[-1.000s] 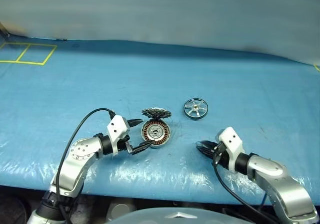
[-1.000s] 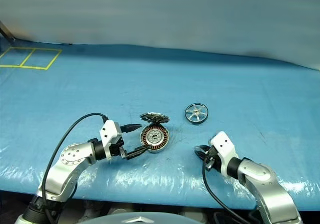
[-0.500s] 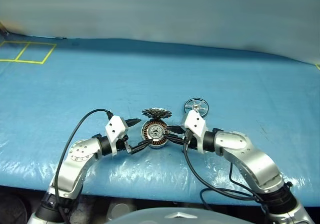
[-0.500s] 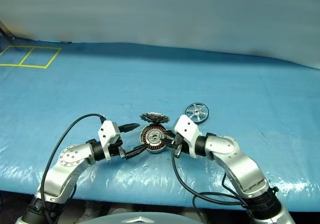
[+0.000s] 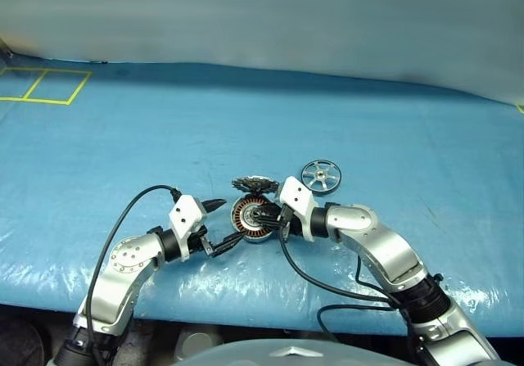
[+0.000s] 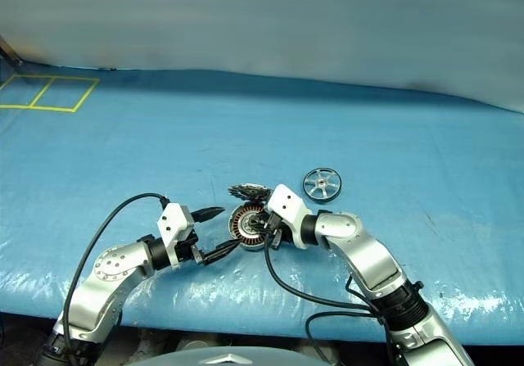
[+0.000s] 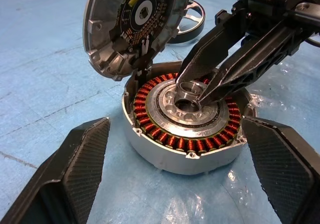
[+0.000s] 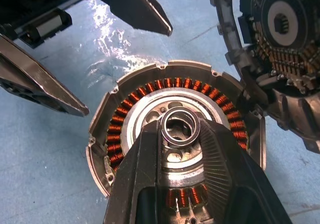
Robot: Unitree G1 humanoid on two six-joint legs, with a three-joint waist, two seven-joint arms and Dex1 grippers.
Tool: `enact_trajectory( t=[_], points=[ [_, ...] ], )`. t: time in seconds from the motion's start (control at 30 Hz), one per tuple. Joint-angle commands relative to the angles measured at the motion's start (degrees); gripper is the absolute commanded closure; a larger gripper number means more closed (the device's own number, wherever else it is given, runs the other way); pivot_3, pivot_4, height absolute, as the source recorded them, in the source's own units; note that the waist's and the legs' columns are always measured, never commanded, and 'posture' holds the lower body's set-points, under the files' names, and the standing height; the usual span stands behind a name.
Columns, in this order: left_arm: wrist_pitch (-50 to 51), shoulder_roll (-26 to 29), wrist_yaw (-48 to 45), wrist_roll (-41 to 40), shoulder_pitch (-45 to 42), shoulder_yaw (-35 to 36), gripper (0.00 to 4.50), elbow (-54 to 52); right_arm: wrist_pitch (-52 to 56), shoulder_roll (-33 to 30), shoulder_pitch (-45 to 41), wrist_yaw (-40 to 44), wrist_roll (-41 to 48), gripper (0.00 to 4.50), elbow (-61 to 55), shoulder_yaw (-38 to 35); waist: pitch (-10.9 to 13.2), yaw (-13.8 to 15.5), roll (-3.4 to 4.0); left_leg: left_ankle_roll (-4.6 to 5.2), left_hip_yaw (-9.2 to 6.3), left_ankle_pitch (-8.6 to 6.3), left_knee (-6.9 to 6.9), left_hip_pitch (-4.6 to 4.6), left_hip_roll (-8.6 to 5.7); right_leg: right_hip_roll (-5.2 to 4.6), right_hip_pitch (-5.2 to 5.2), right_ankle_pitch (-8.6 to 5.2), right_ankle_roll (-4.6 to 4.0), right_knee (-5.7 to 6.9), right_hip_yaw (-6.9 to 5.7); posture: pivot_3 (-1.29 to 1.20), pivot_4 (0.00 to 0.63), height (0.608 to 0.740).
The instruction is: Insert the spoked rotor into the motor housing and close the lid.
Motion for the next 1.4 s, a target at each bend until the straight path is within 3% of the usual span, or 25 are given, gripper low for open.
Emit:
enact_trajectory(
  t=[0.03,0.67,0.9,1.2,1.3,1.4],
  points=[
    [-0.32,-0.16,0.29,-0.37,0.13,0.26,0.0,-2.7,-1.25,0.09,-0.83,0.98,-0.71,3.74,-0.43,0.89,0.0,0.0,0.0,0.0,-0.01,0.0,0.0,0.0,0.0,0.0,0.0,0.0,0.01,0.0,0.0,0.0,0.15,0.74],
    [-1.02,-0.27,0.03,0.19,-0.4,0.04,0.0,-1.41,-3.47,0.06,-0.41,1.51,-5.19,3.74,2.11,3.16,-0.01,-0.16,0.01,0.0,0.0,0.0,0.01,0.05,0.0,0.0,0.03,0.02,0.02,0.04,0.0,0.0,0.15,0.74],
    [-0.96,-0.43,0.29,0.33,-0.42,0.13,0.0,-1.38,-2.86,-1.06,-0.05,2.41,-5.36,1.45,1.66,2.16,-0.02,-0.14,0.0,0.0,0.0,0.0,0.03,0.1,0.0,0.0,0.09,0.02,0.02,0.04,0.0,0.0,0.15,0.74],
    [-0.99,-0.38,0.22,0.38,-0.62,0.27,0.0,-1.33,-1.7,3.81,0.27,3.97,3.16,1.45,-1.67,-2.75,-0.01,-0.26,0.01,0.0,-0.01,0.0,0.01,0.12,0.01,0.01,0.11,0.02,0.01,0.04,0.0,0.0,0.15,0.74],
    [-0.99,-0.35,0.19,0.4,-0.69,0.35,0.0,-1.27,-2.26,3.34,0.53,3.49,1.74,2.09,-0.56,-2.04,-0.01,-0.26,0.01,0.0,-0.01,0.0,0.01,0.11,0.02,0.02,0.09,0.07,0.04,0.05,0.01,0.0,0.15,0.74],
    [-1.0,-0.38,0.23,0.5,-0.69,0.29,0.0,-1.22,-3.34,3.33,1.35,2.86,0.99,3.08,0.78,-1.68,-0.01,-0.23,0.01,0.0,0.0,0.0,0.02,0.11,0.01,0.02,0.09,0.07,0.05,0.05,0.01,0.0,0.15,0.74]
  ],
)
